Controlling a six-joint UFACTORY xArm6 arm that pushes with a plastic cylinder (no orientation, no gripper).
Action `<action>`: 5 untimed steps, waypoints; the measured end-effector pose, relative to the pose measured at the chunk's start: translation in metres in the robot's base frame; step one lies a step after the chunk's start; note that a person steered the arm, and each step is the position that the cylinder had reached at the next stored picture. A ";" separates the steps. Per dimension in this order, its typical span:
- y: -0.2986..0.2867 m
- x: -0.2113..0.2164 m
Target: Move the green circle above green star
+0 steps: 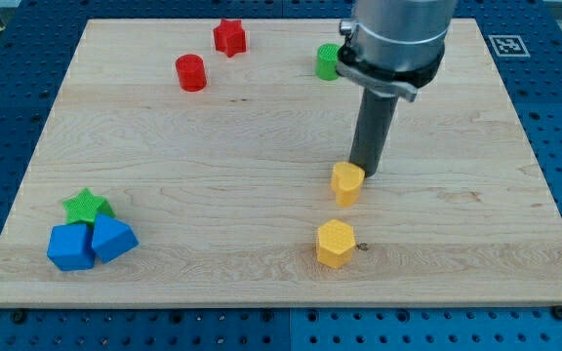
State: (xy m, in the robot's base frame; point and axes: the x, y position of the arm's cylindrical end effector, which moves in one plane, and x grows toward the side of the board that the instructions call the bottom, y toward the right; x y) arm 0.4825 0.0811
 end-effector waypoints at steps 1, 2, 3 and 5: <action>-0.019 0.013; -0.044 0.015; -0.062 0.022; -0.069 -0.059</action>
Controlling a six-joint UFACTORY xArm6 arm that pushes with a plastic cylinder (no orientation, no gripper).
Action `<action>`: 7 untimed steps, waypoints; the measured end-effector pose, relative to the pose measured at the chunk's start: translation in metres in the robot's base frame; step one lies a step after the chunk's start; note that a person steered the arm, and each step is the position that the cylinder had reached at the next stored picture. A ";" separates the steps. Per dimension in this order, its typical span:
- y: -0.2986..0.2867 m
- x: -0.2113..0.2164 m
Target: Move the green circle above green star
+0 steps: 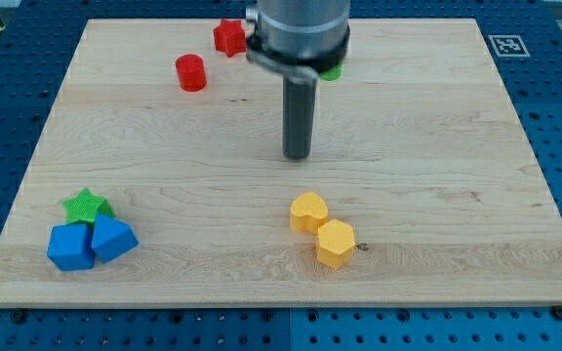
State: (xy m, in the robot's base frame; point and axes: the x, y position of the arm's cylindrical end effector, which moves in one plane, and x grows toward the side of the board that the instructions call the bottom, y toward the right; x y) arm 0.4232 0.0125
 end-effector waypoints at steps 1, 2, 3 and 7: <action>0.001 -0.066; 0.052 -0.078; 0.091 -0.066; 0.069 -0.151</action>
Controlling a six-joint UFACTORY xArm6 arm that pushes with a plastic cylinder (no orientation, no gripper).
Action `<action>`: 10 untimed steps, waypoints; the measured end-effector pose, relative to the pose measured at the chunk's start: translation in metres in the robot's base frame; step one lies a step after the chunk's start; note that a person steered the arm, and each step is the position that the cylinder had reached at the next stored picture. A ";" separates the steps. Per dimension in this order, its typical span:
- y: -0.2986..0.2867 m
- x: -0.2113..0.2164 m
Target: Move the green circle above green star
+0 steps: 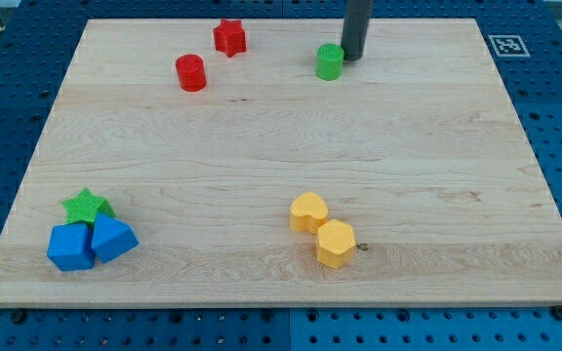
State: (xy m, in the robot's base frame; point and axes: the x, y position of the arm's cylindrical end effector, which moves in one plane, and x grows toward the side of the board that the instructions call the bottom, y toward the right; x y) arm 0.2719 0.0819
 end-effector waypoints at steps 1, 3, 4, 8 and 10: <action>-0.012 0.000; -0.033 0.031; -0.051 0.066; -0.142 0.164; -0.185 0.188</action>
State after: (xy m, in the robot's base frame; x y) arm 0.4600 -0.1032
